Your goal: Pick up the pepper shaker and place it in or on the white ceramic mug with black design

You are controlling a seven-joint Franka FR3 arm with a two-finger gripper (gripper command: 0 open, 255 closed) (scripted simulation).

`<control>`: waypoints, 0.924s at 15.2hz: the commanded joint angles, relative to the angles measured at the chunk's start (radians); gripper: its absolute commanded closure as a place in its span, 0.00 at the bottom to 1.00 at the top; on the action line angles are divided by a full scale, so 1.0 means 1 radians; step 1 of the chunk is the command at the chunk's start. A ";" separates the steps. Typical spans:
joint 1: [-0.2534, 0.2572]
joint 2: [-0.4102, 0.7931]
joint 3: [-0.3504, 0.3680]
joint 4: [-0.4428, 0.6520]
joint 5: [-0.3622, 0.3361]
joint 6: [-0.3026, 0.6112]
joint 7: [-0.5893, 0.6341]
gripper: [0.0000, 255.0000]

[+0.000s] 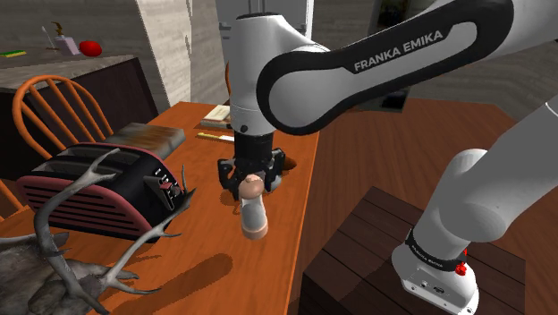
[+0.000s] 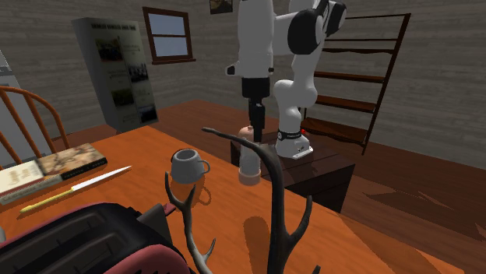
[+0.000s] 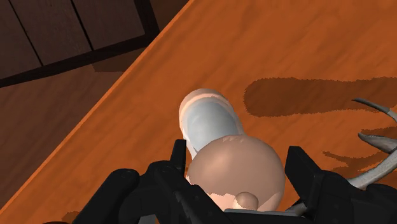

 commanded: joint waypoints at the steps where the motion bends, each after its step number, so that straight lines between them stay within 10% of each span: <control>1: 0.001 -0.013 -0.006 0.017 0.001 -0.029 -0.001 1.00; 14: -0.007 -0.038 -0.034 0.170 -0.012 -0.206 0.013 1.00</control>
